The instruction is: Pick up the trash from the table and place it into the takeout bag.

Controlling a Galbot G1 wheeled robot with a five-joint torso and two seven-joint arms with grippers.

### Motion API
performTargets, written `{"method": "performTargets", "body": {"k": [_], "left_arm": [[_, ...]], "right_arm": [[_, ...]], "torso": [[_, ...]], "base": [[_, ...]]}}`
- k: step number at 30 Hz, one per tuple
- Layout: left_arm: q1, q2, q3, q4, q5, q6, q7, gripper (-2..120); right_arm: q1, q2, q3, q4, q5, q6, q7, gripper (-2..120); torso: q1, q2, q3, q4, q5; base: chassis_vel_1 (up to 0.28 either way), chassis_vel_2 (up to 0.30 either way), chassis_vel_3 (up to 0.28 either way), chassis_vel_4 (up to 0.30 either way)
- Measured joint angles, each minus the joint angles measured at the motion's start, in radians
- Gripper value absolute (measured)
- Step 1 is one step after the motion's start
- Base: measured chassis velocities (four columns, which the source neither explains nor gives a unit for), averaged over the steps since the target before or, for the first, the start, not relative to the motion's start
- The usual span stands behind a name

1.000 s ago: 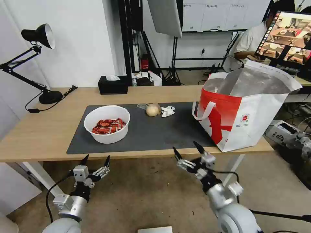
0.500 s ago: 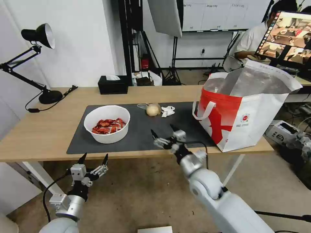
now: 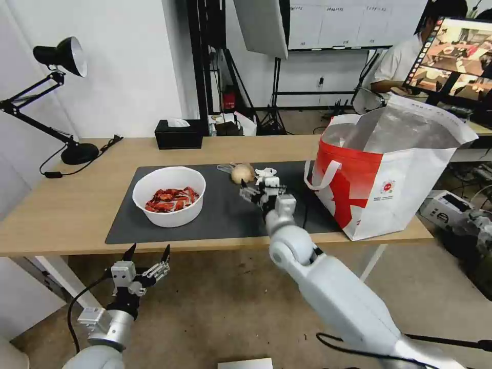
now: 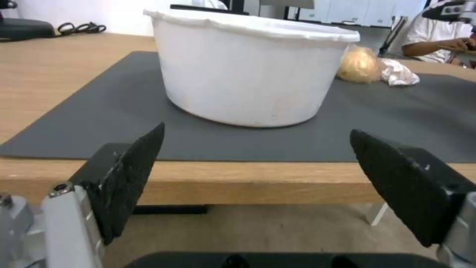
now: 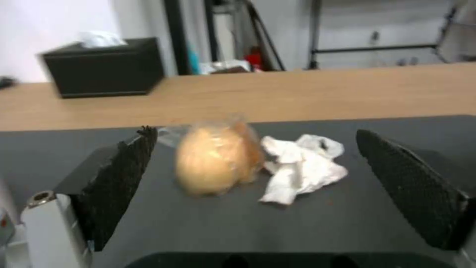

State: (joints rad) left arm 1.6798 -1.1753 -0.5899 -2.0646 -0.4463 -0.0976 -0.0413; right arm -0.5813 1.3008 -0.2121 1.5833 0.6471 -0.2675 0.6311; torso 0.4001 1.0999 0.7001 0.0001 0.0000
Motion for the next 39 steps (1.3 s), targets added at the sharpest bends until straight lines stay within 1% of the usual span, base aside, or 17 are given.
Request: {"method": "performTargets", "body": {"k": [1,2,6,11,18,28,34,39], "left_arm": [[0.005,-0.004,0.0,-0.006,0.003,-0.001,0.0,100],[0.005,-0.004,0.0,-0.006,0.003,-0.001,0.0,100],[0.014,-0.008,-0.005,-0.012,0.007,-0.002,0.003,100],[0.019,-0.01,-0.008,-0.009,0.008,-0.005,0.01,100],[0.026,-0.017,-0.005,-0.009,0.013,-0.006,0.018,100],[0.028,-0.018,-0.006,-0.01,0.013,-0.007,0.018,100],[0.028,-0.021,0.0,-0.009,0.013,-0.008,0.018,100],[0.023,-0.023,0.004,-0.006,0.013,-0.008,0.018,100]], "right_arm": [[0.028,0.012,-0.008,-0.024,0.019,-0.024,0.045,100],[0.028,0.012,-0.008,-0.024,0.019,-0.024,0.045,100],[0.078,0.041,-0.012,-0.096,0.032,-0.04,0.098,100],[0.113,0.066,-0.011,-0.154,0.034,-0.043,0.113,100],[0.161,0.123,-0.001,-0.275,0.038,-0.059,0.148,100],[0.211,0.16,0.006,-0.384,0.034,-0.085,0.153,100],[0.247,0.162,0.006,-0.447,0.038,-0.125,0.11,100],[0.265,0.16,0.004,-0.472,0.038,-0.15,0.086,100]], "torso": [[0.0,0.0,0.0,0.0,-0.0001],[0.0,0.0,0.0,0.0,-0.0001],[0.0,0.0,0.0,-0.0001,0.0],[0.0,0.0,0.0,-0.0001,-0.0001],[0.0,0.0,0.0,0.0,0.0],[0.0,0.0,0.0,0.0,0.0],[0.0,0.0,0.0,-0.0001,0.0001],[0.0,0.0,0.0,-0.0001,0.0]], "base": [[0.0,0.0,0.0,0.0],[0.0,0.0,0.0,0.0],[0.0,0.0,0.0,0.0],[0.0,0.0,0.0,0.0],[0.0,0.0,0.0,0.0],[0.0,0.0,0.0,0.0],[0.0,0.0,0.0,0.0],[0.0,0.0,0.0,0.0]]}}
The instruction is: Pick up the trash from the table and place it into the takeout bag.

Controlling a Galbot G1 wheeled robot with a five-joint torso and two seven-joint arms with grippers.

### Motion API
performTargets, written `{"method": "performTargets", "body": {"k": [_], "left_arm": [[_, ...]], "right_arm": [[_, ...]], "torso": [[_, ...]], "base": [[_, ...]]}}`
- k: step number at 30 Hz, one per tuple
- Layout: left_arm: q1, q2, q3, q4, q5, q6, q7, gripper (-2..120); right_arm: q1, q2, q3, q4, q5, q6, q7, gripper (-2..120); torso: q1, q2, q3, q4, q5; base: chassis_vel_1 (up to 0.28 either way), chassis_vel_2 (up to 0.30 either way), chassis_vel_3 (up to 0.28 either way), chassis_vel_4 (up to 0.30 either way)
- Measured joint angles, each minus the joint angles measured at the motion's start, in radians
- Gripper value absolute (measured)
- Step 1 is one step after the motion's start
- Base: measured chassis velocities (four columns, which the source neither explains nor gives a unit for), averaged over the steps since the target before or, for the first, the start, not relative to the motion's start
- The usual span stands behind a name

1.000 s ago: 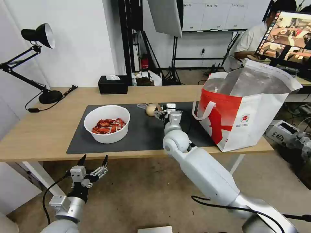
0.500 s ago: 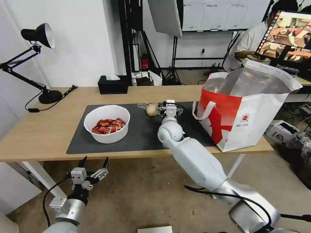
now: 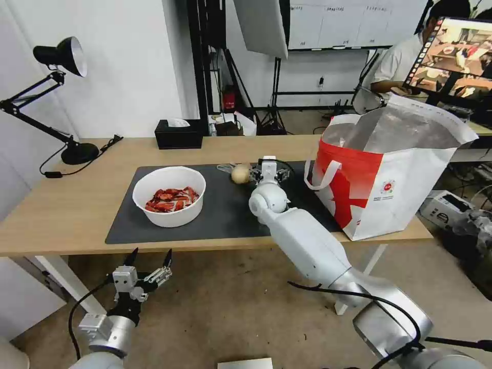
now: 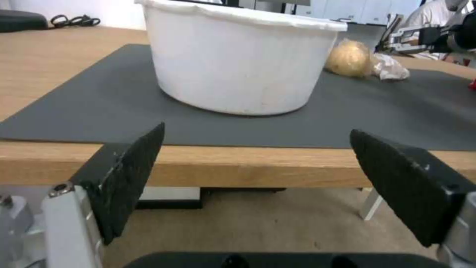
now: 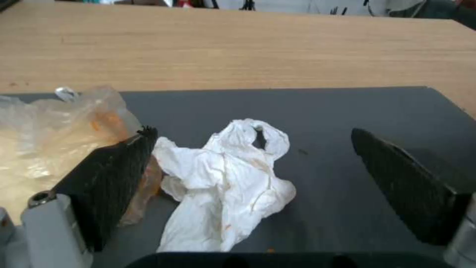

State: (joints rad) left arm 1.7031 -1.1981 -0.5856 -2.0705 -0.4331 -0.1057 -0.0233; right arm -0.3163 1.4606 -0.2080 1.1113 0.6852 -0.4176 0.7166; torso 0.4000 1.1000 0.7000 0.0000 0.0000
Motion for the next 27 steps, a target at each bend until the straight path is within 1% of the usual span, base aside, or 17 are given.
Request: {"method": "performTargets", "body": {"k": [7,11,27], "left_arm": [[-0.004,-0.003,0.005,0.003,0.0,0.0,0.0,100],[-0.004,-0.003,0.006,0.003,0.0,0.0,0.0,100],[-0.006,-0.003,0.016,0.002,0.0,0.0,0.0,100]], "right_arm": [[0.024,-0.002,-0.005,-0.033,-0.005,-0.071,-0.025,100],[0.031,-0.002,-0.006,-0.043,-0.006,-0.089,-0.042,100],[0.031,-0.012,-0.01,-0.04,-0.005,-0.111,-0.078,100]], "torso": [[0.0,0.0,0.0,0.0,0.0],[0.0,0.0,0.0,0.0,0.0001],[0.0,0.0,0.0,0.0,0.0]], "base": [[0.0,0.0,0.0,0.0],[0.0,0.0,0.0,0.0],[0.0,0.0,0.0,0.0]]}}
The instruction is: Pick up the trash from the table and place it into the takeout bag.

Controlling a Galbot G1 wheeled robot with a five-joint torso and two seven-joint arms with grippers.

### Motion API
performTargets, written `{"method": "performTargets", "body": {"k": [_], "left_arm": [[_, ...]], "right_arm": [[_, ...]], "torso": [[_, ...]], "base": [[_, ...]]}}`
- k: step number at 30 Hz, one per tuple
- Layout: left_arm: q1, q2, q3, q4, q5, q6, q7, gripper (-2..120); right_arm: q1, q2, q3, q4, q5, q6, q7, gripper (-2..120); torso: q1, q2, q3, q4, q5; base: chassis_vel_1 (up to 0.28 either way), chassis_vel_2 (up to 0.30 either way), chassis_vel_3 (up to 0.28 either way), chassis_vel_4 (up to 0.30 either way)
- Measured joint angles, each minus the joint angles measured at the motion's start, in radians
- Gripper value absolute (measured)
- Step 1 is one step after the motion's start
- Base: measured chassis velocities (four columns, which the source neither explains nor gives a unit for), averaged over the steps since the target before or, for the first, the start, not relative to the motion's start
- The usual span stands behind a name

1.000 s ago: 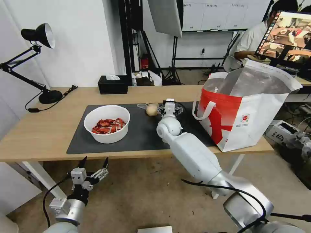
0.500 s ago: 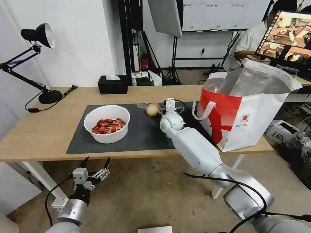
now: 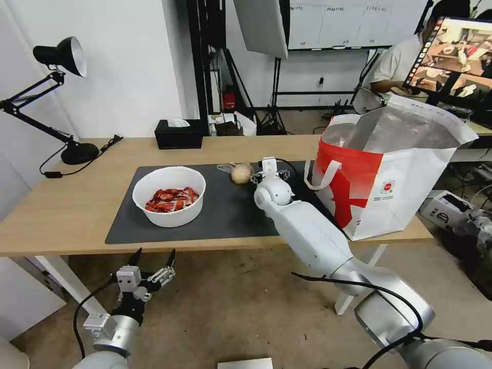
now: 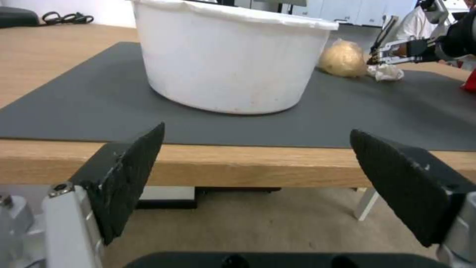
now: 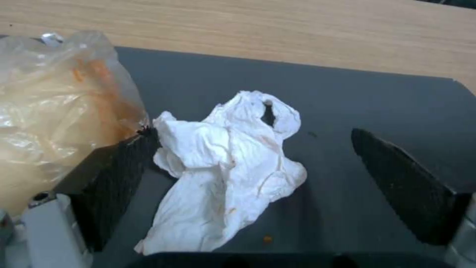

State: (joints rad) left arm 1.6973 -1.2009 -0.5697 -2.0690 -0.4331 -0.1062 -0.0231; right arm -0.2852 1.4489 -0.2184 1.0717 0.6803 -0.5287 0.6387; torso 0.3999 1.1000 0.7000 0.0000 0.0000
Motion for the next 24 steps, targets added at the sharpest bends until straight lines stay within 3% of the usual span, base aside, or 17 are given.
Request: {"method": "performTargets", "body": {"k": [16,24], "left_arm": [[-0.001,-0.002,0.004,0.0,0.003,0.0,0.0,100],[0.001,-0.006,0.006,0.002,0.006,-0.001,-0.001,100]], "right_arm": [[-0.006,-0.002,-0.006,0.006,0.005,-0.003,-0.006,98],[-0.016,-0.003,-0.006,0.01,0.005,-0.003,-0.006,71]], "torso": [[0.0,0.0,0.0,0.0,0.0],[0.0,0.0,0.0,0.0,0.0]], "base": [[0.0,0.0,0.0,0.0],[0.0,0.0,0.0,0.0]]}}
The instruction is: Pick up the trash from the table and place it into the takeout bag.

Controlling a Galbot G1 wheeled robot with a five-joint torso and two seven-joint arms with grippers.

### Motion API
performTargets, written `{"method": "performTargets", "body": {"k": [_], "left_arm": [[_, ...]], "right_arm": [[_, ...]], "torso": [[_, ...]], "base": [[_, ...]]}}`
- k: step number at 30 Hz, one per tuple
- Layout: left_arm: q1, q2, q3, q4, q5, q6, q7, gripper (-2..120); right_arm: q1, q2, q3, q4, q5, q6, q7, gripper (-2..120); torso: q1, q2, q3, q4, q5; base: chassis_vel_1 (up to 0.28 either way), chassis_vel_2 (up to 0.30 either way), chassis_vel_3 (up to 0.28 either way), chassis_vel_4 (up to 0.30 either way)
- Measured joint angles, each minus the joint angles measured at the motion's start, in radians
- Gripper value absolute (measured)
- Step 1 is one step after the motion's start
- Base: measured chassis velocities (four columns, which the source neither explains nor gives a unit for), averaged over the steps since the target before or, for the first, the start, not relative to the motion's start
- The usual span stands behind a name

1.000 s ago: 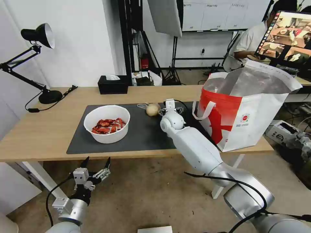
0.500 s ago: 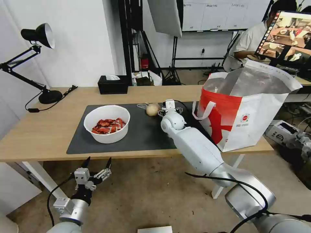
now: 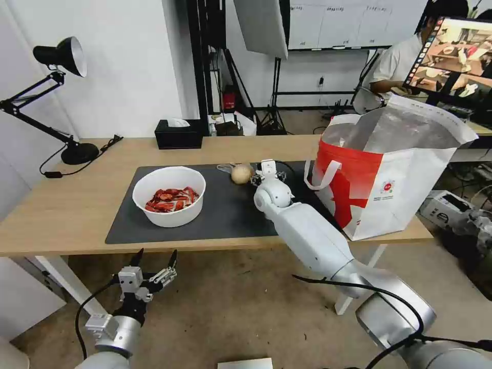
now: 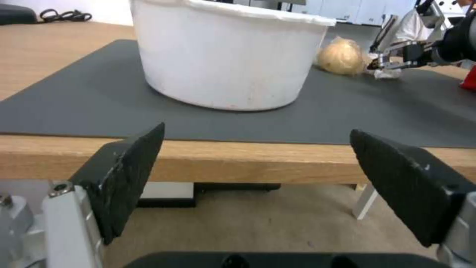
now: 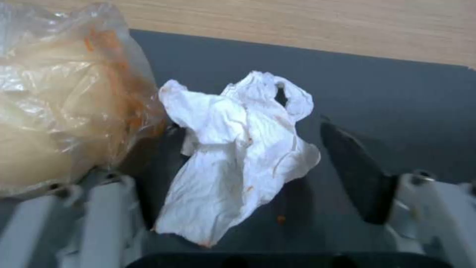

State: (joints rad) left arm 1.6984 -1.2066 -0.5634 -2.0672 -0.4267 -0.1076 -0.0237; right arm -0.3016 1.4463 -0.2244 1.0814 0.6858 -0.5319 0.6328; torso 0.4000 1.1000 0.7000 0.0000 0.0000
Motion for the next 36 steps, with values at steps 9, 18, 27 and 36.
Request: {"method": "performTargets", "body": {"k": [9,18,27,36], "left_arm": [[0.003,-0.002,0.002,0.001,0.004,-0.003,0.0,100],[0.004,-0.008,0.013,0.002,0.016,-0.007,0.0,100],[0.008,-0.008,0.014,0.002,0.019,-0.01,0.0,100],[0.013,-0.008,0.015,0.003,0.023,-0.02,0.0,100]], "right_arm": [[-0.013,-0.002,0.0,0.011,0.001,0.003,0.005,38],[-0.028,-0.019,0.0,0.042,0.026,0.005,0.034,2],[-0.039,-0.033,0.003,0.058,0.039,0.005,0.04,0],[-0.066,-0.073,0.011,0.133,0.045,0.027,0.057,0]], "torso": [[0.0,0.0,0.0,0.0,0.0001],[0.0,0.0,0.0,0.0,0.0001],[0.0,0.0,0.0,0.0,0.0],[0.0,0.0,0.0,0.0001,0.0001]], "base": [[0.0,0.0,0.0,0.0],[0.0,0.0,0.0,0.0],[0.0,0.0,0.0,0.0],[0.0,0.0,0.0,0.0]]}}
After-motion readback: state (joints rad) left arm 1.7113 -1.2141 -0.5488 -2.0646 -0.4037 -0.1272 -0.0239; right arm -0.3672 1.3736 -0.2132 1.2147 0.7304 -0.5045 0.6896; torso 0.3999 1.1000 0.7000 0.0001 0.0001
